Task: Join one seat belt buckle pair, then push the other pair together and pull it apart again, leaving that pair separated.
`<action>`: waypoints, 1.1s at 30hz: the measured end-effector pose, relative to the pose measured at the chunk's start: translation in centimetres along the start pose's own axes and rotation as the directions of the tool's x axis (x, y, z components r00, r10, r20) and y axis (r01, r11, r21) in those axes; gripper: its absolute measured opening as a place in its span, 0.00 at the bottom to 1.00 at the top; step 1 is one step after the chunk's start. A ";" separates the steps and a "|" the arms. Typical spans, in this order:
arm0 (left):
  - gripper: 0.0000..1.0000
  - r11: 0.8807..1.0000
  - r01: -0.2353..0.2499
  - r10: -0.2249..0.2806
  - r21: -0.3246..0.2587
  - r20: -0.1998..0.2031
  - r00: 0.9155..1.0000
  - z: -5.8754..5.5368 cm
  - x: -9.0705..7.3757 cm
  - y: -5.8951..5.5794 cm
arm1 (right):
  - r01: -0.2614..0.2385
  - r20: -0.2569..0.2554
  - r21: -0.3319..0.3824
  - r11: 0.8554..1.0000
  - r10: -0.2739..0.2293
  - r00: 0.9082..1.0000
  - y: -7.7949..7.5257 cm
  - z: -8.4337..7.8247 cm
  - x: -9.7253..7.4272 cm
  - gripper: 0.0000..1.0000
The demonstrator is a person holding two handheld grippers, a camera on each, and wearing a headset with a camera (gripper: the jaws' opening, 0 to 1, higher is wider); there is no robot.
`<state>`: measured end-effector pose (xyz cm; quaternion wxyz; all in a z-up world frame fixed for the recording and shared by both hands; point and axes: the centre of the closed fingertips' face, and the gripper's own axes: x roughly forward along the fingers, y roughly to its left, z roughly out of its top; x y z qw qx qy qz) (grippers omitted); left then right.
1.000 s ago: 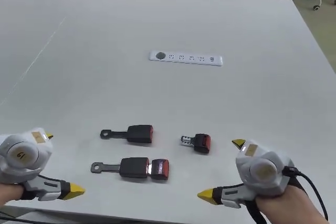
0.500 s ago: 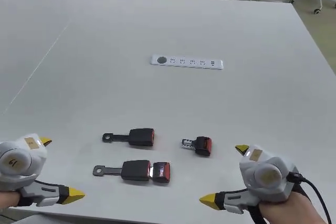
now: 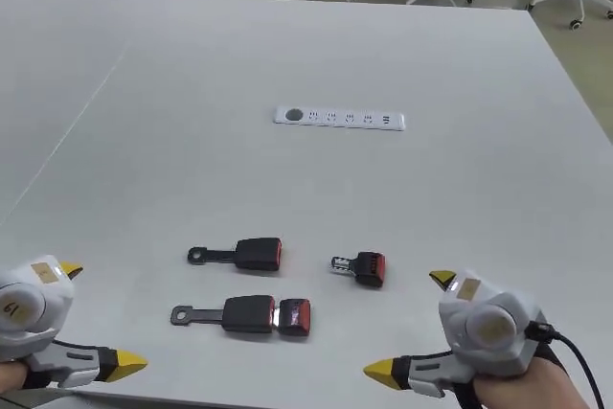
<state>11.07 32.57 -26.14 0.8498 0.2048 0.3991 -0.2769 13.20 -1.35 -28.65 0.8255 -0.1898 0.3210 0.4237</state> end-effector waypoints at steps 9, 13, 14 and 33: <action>1.00 1.000 0.002 -0.002 0.006 0.001 1.000 0.0 0.0 -0.2 | 0.004 -0.005 0.004 1.000 -0.004 1.000 0.2 -0.2 -0.2 0.99; 1.00 1.000 0.003 -0.003 0.007 0.001 1.000 0.0 0.0 -0.2 | 0.007 -0.006 0.004 1.000 -0.007 1.000 0.2 -0.3 -0.3 0.99; 1.00 1.000 0.004 -0.004 0.010 0.001 1.000 0.0 0.0 -0.2 | 0.008 -0.006 0.005 1.000 -0.008 1.000 0.2 -0.4 -0.3 0.99; 1.00 1.000 0.004 -0.004 0.026 0.004 1.000 0.3 -0.2 -0.2 | 0.011 0.003 0.006 1.000 -0.011 1.000 0.3 0.0 -0.4 0.99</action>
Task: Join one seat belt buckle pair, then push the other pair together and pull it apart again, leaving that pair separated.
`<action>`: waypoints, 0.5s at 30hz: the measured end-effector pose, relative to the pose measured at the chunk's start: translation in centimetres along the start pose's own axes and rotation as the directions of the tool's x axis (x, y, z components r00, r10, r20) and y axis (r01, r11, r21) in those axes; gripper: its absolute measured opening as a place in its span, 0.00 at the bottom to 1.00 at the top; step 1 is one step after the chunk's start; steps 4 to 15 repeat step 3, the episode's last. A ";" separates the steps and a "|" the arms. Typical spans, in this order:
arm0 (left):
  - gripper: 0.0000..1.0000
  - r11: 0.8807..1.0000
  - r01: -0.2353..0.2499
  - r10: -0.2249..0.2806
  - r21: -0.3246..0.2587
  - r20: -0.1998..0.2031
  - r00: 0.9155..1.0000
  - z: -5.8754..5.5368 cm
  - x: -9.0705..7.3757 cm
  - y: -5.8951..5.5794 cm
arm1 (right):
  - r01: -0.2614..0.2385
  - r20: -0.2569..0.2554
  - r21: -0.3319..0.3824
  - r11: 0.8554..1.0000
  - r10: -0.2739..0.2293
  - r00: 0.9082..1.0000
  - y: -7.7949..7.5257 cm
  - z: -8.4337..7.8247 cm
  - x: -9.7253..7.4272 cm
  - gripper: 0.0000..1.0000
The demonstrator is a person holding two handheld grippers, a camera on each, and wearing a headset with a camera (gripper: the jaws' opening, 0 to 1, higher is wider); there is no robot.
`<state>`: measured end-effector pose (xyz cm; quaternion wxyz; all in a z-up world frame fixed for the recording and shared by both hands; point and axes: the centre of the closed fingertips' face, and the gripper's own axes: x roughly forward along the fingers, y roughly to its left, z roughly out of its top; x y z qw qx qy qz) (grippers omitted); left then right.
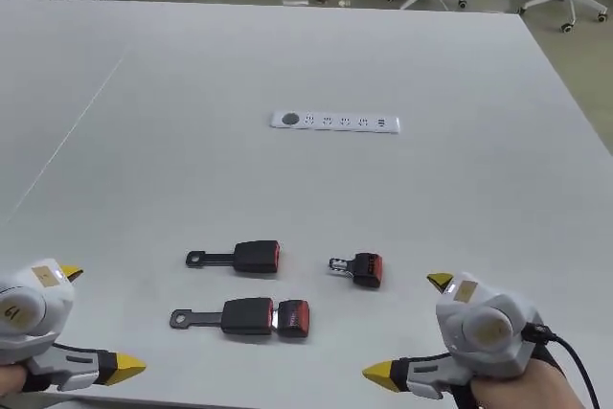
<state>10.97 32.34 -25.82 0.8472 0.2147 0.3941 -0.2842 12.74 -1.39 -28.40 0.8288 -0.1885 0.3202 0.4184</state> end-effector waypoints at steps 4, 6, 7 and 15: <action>1.00 1.000 0.001 -0.001 0.002 0.000 1.000 0.0 0.0 -0.1 | -0.001 -0.002 0.003 1.000 0.001 1.000 0.1 -0.2 0.0 0.98; 1.00 1.000 0.001 -0.001 0.002 0.000 1.000 0.0 0.0 -0.1 | -0.001 -0.002 0.003 1.000 0.001 1.000 0.1 -0.2 0.0 0.98; 1.00 1.000 0.001 -0.001 0.002 0.000 1.000 0.0 0.0 -0.1 | -0.001 -0.002 0.003 1.000 0.001 1.000 0.1 -0.2 0.0 0.98; 1.00 1.000 0.001 -0.001 0.002 0.000 1.000 0.0 0.0 -0.1 | -0.001 -0.002 0.003 1.000 0.001 1.000 0.1 -0.2 0.0 0.98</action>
